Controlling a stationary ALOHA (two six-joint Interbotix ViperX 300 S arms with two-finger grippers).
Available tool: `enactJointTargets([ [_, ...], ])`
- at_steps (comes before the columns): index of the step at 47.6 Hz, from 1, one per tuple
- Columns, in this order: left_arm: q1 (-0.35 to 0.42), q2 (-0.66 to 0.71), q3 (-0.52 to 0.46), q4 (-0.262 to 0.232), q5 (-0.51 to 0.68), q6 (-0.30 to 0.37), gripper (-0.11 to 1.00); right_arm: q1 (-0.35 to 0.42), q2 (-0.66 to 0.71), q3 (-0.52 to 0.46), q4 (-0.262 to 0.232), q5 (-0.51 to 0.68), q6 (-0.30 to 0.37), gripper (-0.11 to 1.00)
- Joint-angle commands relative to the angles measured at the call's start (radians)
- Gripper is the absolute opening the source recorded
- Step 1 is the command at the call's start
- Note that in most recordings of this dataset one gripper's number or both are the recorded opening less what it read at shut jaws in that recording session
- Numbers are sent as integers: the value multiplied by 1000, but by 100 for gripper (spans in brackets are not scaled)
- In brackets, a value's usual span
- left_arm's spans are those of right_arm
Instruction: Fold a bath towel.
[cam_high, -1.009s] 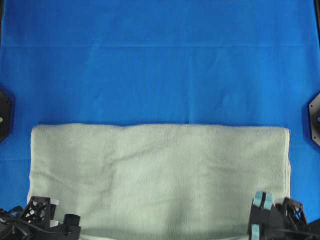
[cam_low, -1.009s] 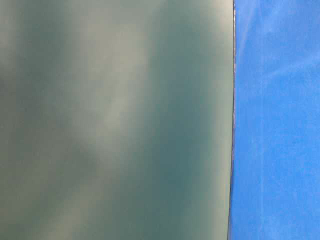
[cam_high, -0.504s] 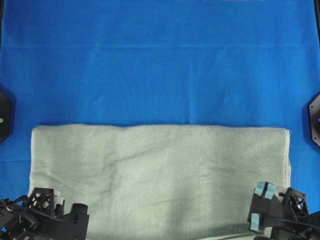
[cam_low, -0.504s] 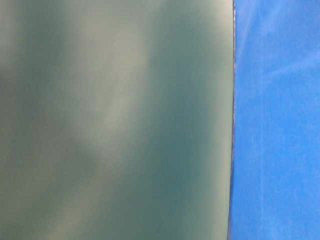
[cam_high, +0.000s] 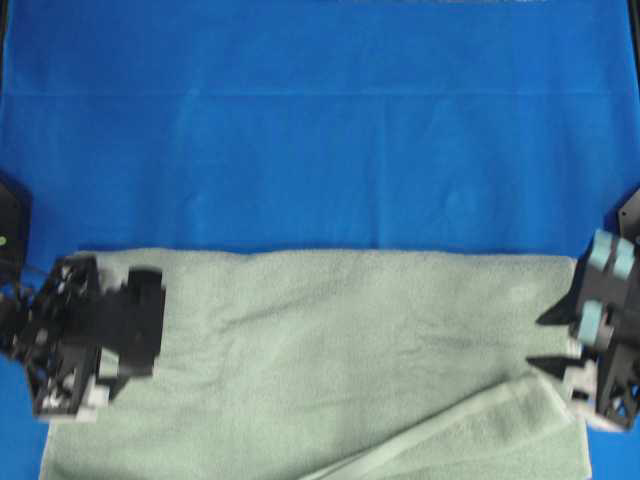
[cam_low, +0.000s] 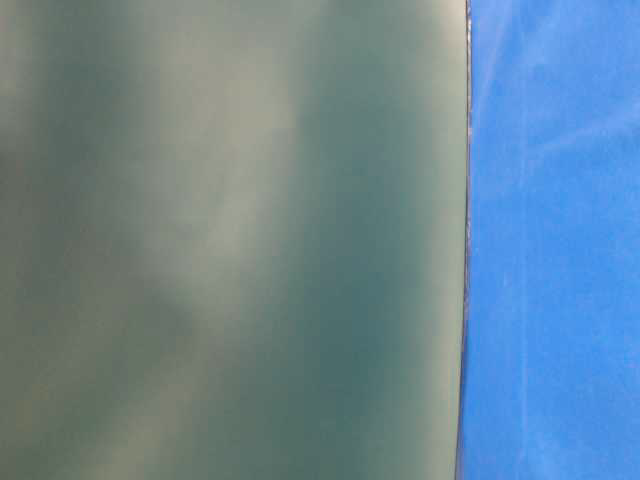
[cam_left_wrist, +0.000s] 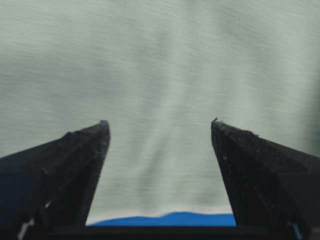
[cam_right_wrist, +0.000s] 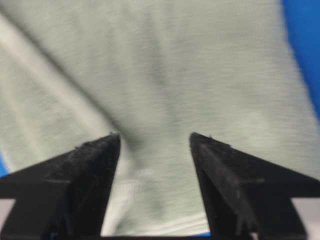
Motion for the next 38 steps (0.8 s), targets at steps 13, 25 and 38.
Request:
enactJointTargets([
  [13, 178, -43, 78, 3, -17, 123, 78, -224, -89, 155, 5, -21, -100, 61],
  [25, 227, 12, 144, 3, -118, 138, 78, -307, -38, 229, 18, -189, -133, 61],
  [38, 319, 100, 256, 9, -282, 143, 78, -373, 78, 322, 18, -402, -137, 61],
])
